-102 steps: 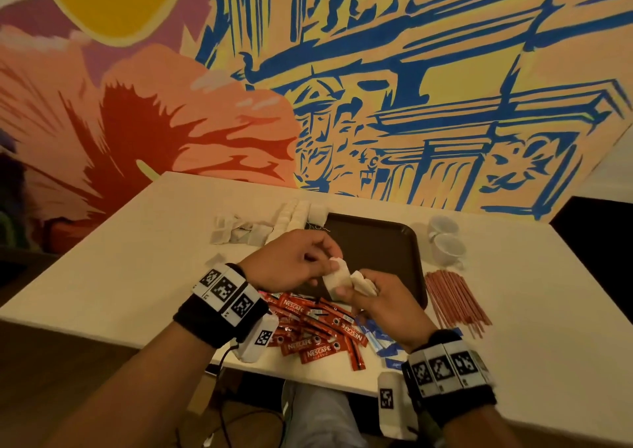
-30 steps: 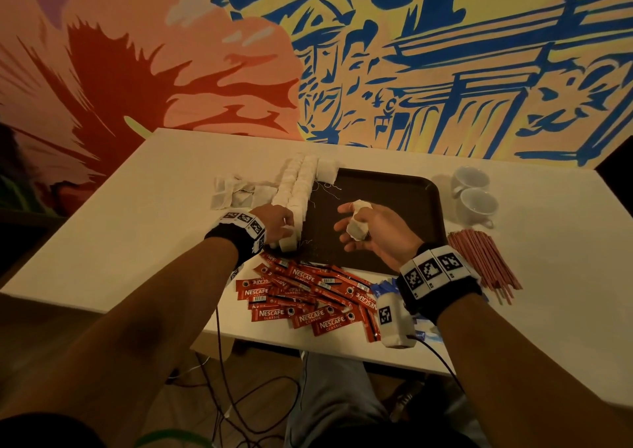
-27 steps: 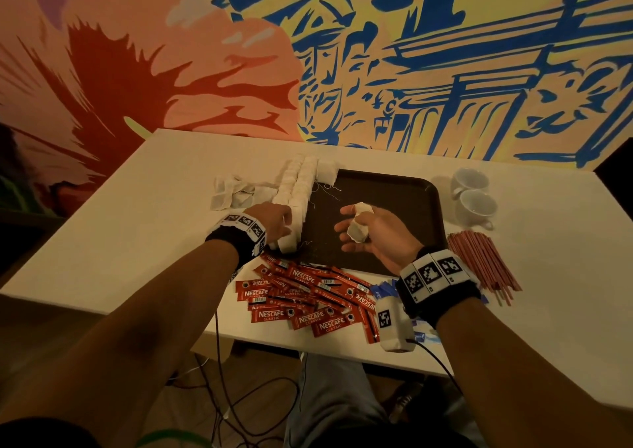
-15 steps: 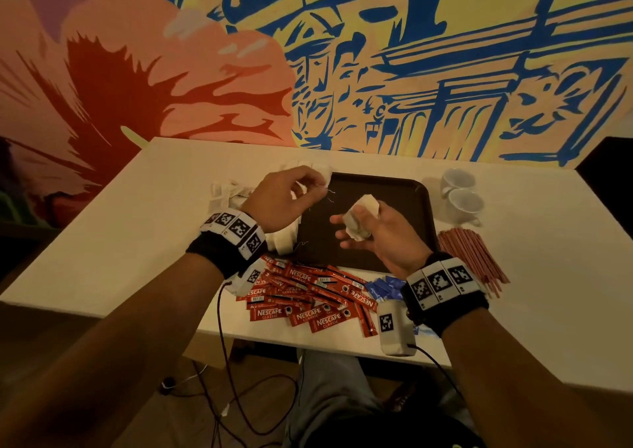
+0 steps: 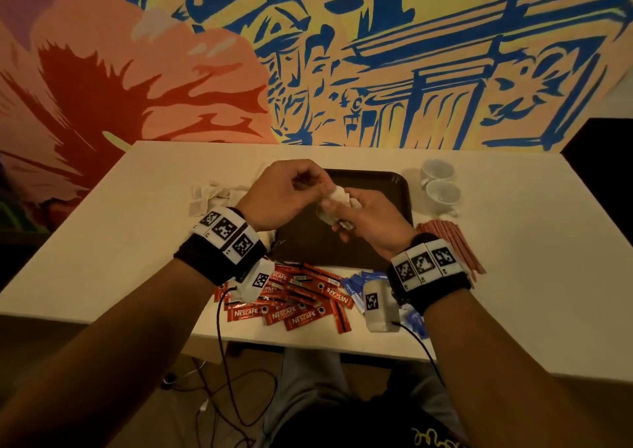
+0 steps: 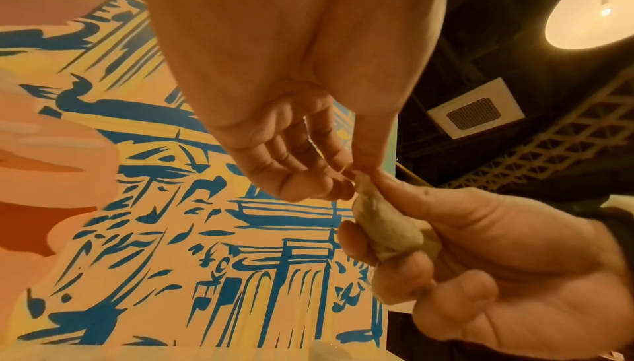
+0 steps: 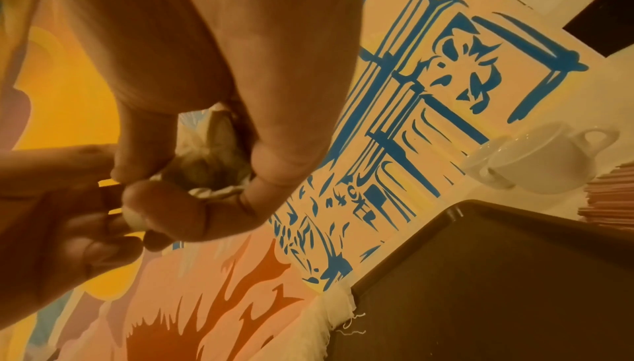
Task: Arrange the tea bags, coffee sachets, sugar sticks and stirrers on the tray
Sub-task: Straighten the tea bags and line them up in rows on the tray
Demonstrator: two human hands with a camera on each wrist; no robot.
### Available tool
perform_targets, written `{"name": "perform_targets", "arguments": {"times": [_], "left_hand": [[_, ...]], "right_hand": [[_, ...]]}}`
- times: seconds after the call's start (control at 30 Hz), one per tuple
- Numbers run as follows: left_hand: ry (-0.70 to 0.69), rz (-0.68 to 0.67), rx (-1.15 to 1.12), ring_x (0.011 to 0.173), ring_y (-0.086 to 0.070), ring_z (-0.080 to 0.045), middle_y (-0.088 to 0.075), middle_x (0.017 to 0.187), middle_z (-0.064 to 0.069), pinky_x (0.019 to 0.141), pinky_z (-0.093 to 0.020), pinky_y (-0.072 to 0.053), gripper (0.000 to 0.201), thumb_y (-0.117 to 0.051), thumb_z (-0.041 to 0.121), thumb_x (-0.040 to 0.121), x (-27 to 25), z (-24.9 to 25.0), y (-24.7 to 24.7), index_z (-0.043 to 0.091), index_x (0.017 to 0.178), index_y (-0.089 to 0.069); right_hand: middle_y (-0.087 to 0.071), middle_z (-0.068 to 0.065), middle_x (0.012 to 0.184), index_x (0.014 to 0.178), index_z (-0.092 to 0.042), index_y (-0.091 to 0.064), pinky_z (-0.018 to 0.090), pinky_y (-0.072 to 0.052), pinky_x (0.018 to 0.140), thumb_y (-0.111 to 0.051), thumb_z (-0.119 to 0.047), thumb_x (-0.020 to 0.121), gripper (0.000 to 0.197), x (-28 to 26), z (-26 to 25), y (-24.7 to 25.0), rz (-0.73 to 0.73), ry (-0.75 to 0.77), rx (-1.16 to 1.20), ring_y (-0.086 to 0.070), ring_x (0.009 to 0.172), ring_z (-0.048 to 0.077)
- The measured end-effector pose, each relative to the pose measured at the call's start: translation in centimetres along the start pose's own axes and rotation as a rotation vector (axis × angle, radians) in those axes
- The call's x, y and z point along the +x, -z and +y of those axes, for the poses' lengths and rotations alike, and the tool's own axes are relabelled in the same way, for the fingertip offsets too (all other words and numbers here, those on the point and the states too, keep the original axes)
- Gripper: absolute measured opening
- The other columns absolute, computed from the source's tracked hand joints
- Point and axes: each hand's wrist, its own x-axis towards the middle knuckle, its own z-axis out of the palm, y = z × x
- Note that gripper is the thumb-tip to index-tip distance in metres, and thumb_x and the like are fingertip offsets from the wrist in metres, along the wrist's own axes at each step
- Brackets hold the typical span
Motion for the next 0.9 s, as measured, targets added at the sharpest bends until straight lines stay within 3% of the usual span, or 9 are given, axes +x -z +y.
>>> {"name": "perform_targets", "arguments": {"times": [0.13, 0.23, 0.37, 0.43, 0.5, 0.57, 0.7, 0.8, 0.9], "left_hand": [[0.087, 0.045, -0.059, 0.063, -0.06, -0.007, -0.069, 0.084, -0.001, 0.057, -0.03, -0.051, 0.007, -0.066, 0.019, 0.096, 1.2, 1.3, -0.6, 0.012, 0.096, -0.067], [0.164, 0.099, -0.103, 0.057, -0.06, -0.01, -0.065, 0.071, 0.012, 0.057, -0.029, -0.051, 0.01, -0.061, 0.017, 0.099, 2.3, 2.7, -1.3, 0.008, 0.097, -0.061], [0.256, 0.157, -0.213, 0.066, -0.061, -0.019, -0.063, 0.07, 0.013, 0.068, -0.046, -0.055, 0.011, -0.053, 0.016, 0.103, 3.6, 4.3, -1.5, 0.005, 0.101, -0.053], [0.289, 0.222, -0.284, 0.075, -0.064, -0.02, -0.066, 0.08, 0.006, 0.064, -0.04, -0.059, 0.008, -0.05, 0.017, 0.104, 3.9, 5.2, -1.2, 0.009, 0.1, -0.05], [0.331, 0.316, -0.333, 0.079, -0.065, -0.027, -0.064, 0.089, -0.015, 0.062, -0.034, -0.059, 0.008, -0.049, 0.017, 0.105, 3.8, 6.0, -0.8, 0.011, 0.1, -0.05], [0.37, 0.402, -0.353, 0.079, -0.065, -0.029, -0.062, 0.091, -0.02, 0.06, -0.032, -0.058, 0.007, -0.05, 0.014, 0.104, 3.3, 6.5, -0.4, 0.008, 0.101, -0.052], [0.439, 0.458, -0.416, 0.081, -0.063, -0.027, -0.066, 0.091, -0.01, 0.061, -0.03, -0.057, 0.009, -0.057, 0.013, 0.1, 1.4, 7.1, -0.6, 0.005, 0.097, -0.059], [0.462, 0.42, -0.421, 0.078, -0.063, -0.019, -0.068, 0.082, 0.001, 0.062, -0.028, -0.057, 0.008, -0.058, 0.011, 0.099, 0.7, 7.7, -0.8, 0.005, 0.094, -0.061], [0.463, 0.344, -0.422, 0.074, -0.065, -0.019, -0.068, 0.081, 0.0, 0.065, -0.026, -0.058, 0.01, -0.058, 0.011, 0.099, 0.5, 8.6, -0.9, 0.002, 0.098, -0.061]], "right_hand": [[-0.071, 0.011, 0.087, 0.112, 0.005, -0.068, 0.026, -0.05, 0.054, -0.063, -0.03, 0.098, 0.037, 1.1, -0.8, 2.1, -0.02, 0.008, 0.106, -0.063, 0.069, 0.015], [-0.073, 0.008, 0.083, 0.112, 0.0, -0.071, 0.026, -0.05, 0.052, -0.056, -0.038, 0.101, 0.042, 1.9, -1.9, 4.0, -0.013, -0.011, 0.145, -0.065, 0.067, 0.013], [-0.074, 0.009, 0.088, 0.109, -0.008, -0.072, 0.029, -0.053, 0.056, -0.054, -0.035, 0.103, 0.034, 2.7, -3.5, 6.1, -0.027, -0.041, 0.218, -0.068, 0.074, 0.017], [-0.075, 0.009, 0.092, 0.112, -0.009, -0.07, 0.03, -0.055, 0.06, -0.05, -0.031, 0.105, 0.03, 2.9, -4.2, 7.0, -0.048, -0.042, 0.239, -0.07, 0.078, 0.019], [-0.076, 0.01, 0.1, 0.116, -0.01, -0.068, 0.031, -0.058, 0.063, -0.046, -0.025, 0.108, 0.028, 2.9, -4.8, 7.6, -0.085, -0.032, 0.243, -0.071, 0.083, 0.02], [-0.075, 0.011, 0.108, 0.12, -0.013, -0.067, 0.031, -0.059, 0.065, -0.045, -0.017, 0.108, 0.026, 2.6, -5.4, 7.9, -0.117, -0.05, 0.236, -0.071, 0.088, 0.021], [-0.071, 0.012, 0.102, 0.121, -0.015, -0.067, 0.03, -0.056, 0.061, -0.045, -0.008, 0.106, 0.028, 1.7, -6.4, 7.5, -0.145, -0.099, 0.157, -0.066, 0.081, 0.019], [-0.062, 0.008, 0.088, 0.12, -0.017, -0.068, 0.029, -0.05, 0.056, -0.05, -0.022, 0.107, 0.024, 1.5, -6.9, 6.5, -0.166, -0.139, 0.091, -0.059, 0.072, 0.017], [-0.059, 0.003, 0.078, 0.115, -0.014, -0.069, 0.029, -0.044, 0.052, -0.064, -0.039, 0.097, 0.032, 1.2, -7.2, 5.2, -0.256, -0.182, 0.048, -0.055, 0.064, 0.014]]}}
